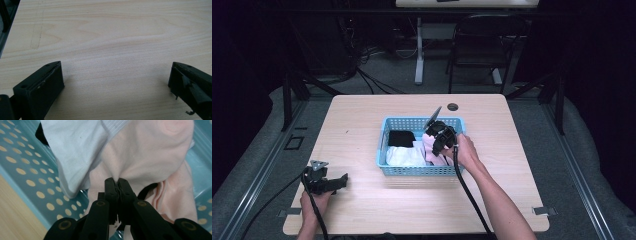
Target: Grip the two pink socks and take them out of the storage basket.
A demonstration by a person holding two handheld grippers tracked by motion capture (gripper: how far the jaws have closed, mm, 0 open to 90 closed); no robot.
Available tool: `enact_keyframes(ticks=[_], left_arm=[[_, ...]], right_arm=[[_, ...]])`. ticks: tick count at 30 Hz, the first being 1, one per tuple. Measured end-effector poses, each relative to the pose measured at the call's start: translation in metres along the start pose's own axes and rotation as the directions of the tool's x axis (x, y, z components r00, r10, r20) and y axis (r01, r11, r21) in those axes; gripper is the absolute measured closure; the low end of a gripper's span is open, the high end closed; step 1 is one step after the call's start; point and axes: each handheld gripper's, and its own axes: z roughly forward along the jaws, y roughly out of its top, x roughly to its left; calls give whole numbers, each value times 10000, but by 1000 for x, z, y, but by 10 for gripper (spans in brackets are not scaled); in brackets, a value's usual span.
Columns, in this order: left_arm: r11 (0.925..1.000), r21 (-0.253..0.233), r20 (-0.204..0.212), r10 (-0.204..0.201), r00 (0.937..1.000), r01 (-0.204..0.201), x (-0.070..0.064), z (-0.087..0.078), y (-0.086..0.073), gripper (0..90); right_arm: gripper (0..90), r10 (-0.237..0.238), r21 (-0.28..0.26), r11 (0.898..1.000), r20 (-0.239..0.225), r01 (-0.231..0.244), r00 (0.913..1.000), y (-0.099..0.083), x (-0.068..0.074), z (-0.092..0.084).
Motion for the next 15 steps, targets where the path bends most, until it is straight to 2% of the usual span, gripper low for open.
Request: enact_keyframes(ticks=[1, 2, 4, 5, 7, 8, 15], left_arm=[[10000, 3, -1, 1, 10000, -1, 0, 0, 0, 0], [10000, -11, -11, -5, 10000, 5, 0, 0, 0, 0], [10000, -9, -11, -6, 10000, 6, 0, 0, 0, 0], [10000, 0, -3, -5, 10000, 5, 0, 0, 0, 0], [10000, -12, -16, -7, 10000, 7, 0, 0, 0, 0], [10000, -10, -15, -6, 10000, 6, 0, 0, 0, 0], [10000, -12, -15, -9, 10000, 9, 0, 0, 0, 0]], right_arm=[[876, -62, 26, 10000, 26, 62, 10000, -1, -1, -3], [876, -3, -219, 9998, -1, 3, 10000, -2, -1, -10], [876, -26, -305, 9995, -5, 26, 10000, -3, -1, -12], [877, -111, -472, 9988, 29, 112, 9999, -3, 1, -21], [877, -187, -498, 9986, 68, 191, 9998, -3, 1, -24], [876, -225, -679, 9974, 118, 233, 9997, -2, 3, -32], [877, -354, -970, 9945, 341, 385, 9988, 0, 3, -49]])
